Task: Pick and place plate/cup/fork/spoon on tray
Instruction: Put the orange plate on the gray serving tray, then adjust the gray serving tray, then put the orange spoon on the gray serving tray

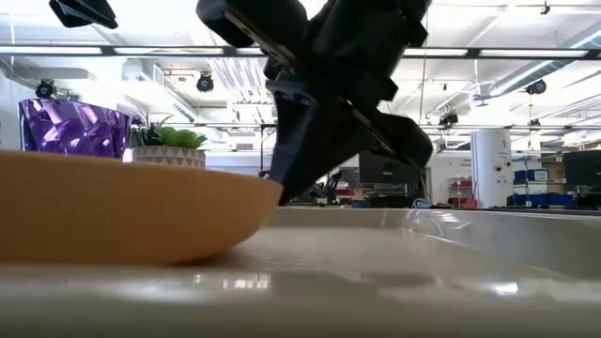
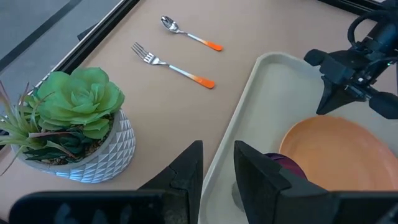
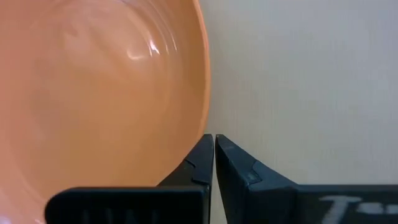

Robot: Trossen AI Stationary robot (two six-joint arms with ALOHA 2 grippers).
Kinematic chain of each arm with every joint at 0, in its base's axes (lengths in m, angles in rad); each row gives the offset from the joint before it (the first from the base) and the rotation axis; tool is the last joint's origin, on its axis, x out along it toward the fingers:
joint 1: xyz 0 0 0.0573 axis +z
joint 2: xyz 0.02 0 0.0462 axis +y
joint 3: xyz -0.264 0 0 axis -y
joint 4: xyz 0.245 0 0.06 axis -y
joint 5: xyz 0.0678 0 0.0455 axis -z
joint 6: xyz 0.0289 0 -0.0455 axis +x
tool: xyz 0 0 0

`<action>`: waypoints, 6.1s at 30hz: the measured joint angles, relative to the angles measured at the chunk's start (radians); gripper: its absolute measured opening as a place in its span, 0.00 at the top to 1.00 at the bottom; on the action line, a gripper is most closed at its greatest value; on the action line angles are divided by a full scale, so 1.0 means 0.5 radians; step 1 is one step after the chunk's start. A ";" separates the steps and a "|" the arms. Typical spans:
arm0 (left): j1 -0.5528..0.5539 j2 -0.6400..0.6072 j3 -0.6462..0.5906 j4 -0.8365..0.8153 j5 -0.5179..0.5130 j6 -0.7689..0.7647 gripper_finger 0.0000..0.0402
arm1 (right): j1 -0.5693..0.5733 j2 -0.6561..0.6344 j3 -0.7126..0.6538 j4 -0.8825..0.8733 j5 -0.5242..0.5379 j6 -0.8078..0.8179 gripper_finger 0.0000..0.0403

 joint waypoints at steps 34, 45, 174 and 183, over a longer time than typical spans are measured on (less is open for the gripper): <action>0.000 -0.021 0.000 0.000 0.000 -0.011 0.82 | 0.001 -0.222 -0.291 -1.084 -0.280 0.047 0.98; 0.000 -0.021 -0.001 0.000 0.000 -0.018 0.82 | 0.001 -0.660 -0.692 -0.961 -0.184 0.290 0.98; 0.000 -0.346 -0.002 0.170 -0.269 0.201 0.82 | -1.471 0.298 0.765 -1.392 -0.120 -0.748 0.59; 0.000 -0.347 -0.002 0.170 -0.262 0.207 0.82 | -1.473 0.298 0.604 -1.401 -0.108 -0.452 0.59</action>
